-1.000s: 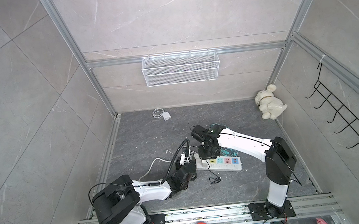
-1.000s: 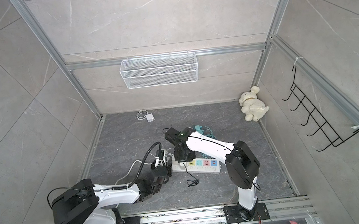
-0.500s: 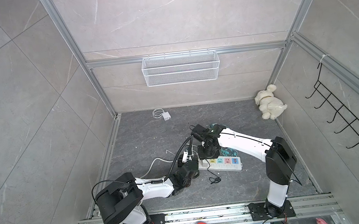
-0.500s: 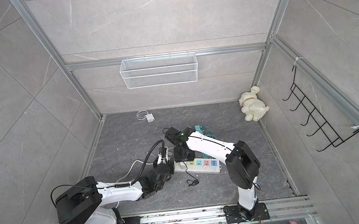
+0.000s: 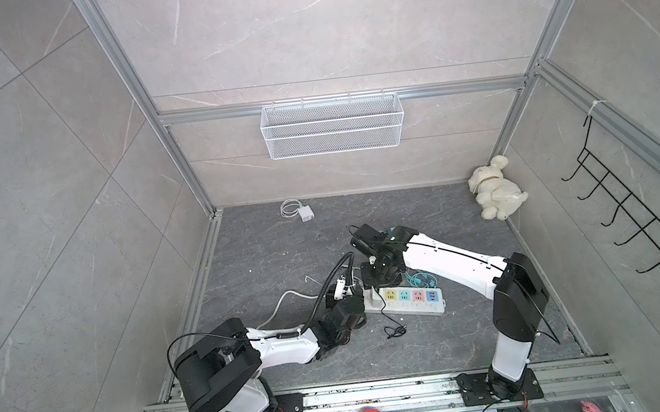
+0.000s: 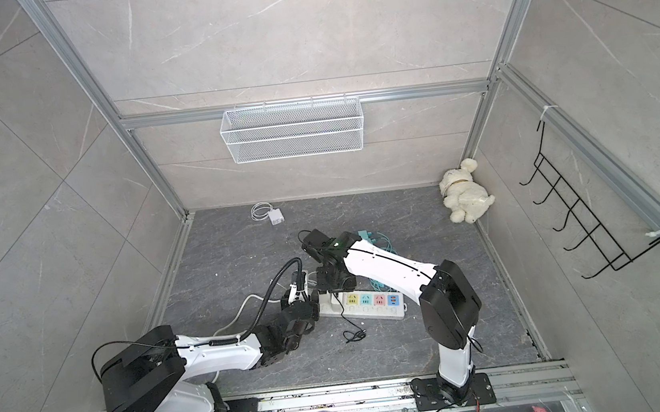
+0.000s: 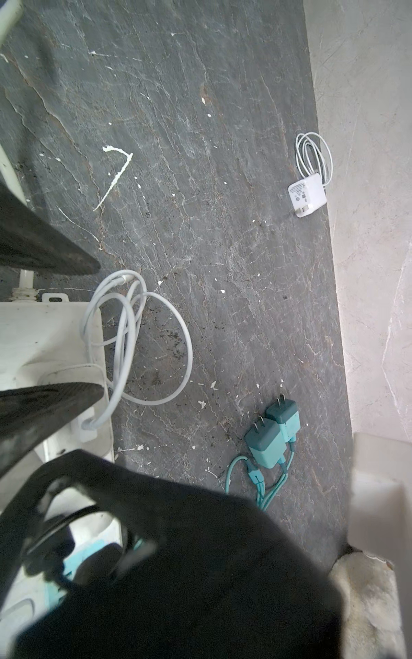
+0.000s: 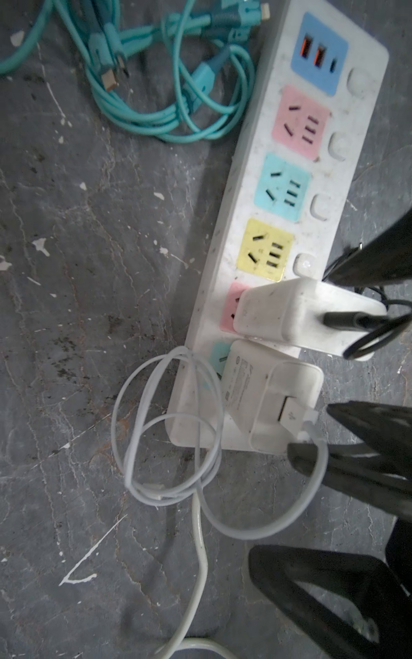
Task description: Insert the plug
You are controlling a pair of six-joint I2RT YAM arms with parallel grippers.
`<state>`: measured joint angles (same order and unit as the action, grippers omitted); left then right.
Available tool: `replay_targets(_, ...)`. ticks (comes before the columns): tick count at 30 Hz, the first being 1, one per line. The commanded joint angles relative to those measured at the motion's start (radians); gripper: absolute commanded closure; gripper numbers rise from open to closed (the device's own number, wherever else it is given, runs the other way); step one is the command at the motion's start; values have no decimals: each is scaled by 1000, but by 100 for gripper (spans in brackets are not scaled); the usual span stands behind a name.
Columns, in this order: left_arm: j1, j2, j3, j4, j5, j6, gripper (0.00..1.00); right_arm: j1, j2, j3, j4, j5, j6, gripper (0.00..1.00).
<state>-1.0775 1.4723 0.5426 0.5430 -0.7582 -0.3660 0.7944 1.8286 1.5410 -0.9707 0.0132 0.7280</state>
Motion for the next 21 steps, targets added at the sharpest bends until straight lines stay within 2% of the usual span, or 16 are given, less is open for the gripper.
replay_targets(1, -1, -55, -9, -4, -35, -15, 49, 3, 1, 31, -15, 37, -10, 46)
replay_targets(21, -1, -104, -32, -33, -54, -28, 48, -5, 67, 54, 3, 56, -40, 47)
